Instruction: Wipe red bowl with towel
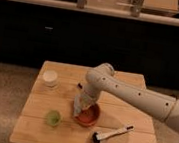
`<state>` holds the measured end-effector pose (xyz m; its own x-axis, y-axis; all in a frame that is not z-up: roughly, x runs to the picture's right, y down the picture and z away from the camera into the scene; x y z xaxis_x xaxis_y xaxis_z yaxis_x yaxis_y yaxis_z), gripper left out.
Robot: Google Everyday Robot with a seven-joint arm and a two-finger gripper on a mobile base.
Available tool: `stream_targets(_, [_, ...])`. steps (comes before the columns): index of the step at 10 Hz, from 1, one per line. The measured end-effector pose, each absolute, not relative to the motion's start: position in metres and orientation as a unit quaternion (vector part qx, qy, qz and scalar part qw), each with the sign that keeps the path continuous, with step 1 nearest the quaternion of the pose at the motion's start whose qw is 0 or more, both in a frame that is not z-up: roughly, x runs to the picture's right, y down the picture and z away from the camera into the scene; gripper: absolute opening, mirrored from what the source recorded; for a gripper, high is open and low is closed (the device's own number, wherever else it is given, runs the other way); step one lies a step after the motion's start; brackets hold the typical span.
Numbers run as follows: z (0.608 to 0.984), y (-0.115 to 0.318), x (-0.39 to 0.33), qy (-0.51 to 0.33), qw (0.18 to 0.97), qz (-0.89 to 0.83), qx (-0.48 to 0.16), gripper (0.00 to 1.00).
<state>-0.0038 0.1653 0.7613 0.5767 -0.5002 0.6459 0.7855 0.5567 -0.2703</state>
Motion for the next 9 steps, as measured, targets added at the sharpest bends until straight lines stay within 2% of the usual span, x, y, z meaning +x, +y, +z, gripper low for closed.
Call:
stream_targets(4, [0.744, 0.193, -0.005, -0.271, 0.831, -0.396, -0.28, 0.0])
stream_targets(9, [0.748, 0.22, 0.028, -0.273, 0.84, -0.362, -0.298, 0.0])
